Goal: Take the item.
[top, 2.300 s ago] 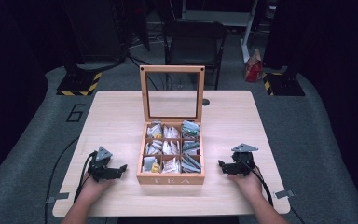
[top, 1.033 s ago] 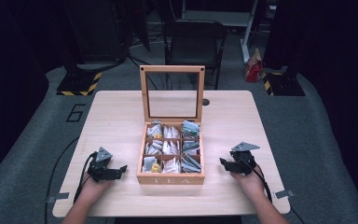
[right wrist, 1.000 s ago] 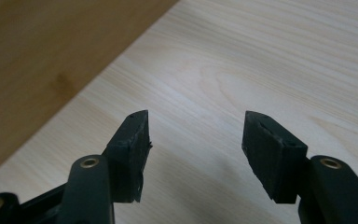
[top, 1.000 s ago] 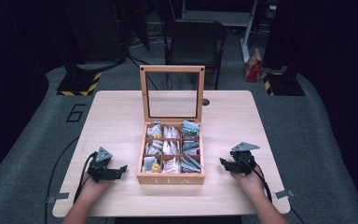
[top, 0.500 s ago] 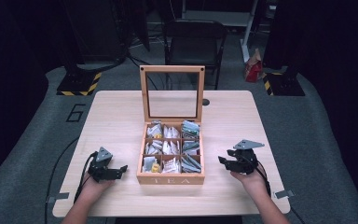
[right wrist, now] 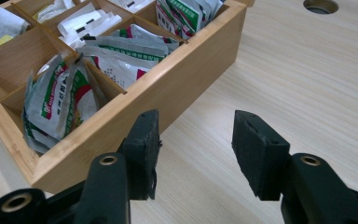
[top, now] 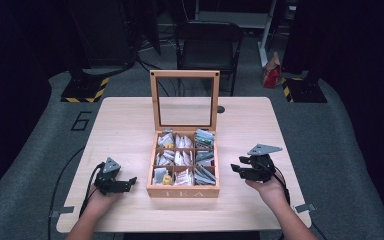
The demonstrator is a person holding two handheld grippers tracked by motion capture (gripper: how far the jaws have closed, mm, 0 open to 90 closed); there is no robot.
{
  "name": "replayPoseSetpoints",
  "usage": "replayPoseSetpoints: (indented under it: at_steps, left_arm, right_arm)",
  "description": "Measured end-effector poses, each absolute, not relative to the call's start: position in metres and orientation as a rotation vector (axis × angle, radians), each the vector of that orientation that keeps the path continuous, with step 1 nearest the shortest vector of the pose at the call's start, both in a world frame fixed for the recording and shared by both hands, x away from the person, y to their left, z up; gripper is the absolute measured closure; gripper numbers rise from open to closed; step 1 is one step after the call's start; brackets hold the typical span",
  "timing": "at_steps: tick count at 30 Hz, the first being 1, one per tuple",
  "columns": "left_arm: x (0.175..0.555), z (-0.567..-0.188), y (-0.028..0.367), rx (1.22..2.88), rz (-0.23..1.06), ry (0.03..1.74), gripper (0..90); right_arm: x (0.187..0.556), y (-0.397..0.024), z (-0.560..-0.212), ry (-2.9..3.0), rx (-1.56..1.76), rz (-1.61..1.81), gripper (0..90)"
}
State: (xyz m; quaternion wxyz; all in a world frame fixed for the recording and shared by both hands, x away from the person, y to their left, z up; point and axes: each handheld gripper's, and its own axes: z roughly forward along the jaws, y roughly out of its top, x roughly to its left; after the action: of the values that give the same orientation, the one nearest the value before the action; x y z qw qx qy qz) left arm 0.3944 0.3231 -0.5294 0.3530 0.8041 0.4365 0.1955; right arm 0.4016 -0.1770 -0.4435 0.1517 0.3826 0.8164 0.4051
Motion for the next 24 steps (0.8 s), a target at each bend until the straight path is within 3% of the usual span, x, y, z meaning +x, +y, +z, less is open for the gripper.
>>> replayPoseSetpoints:
  at_steps: [24]
  left_arm:
    - [0.394,-0.529,0.323,2.079,0.506,1.129,14.5]
  right_arm:
    - [0.396,-0.132,-0.433,2.49,0.916,1.244,65.6]
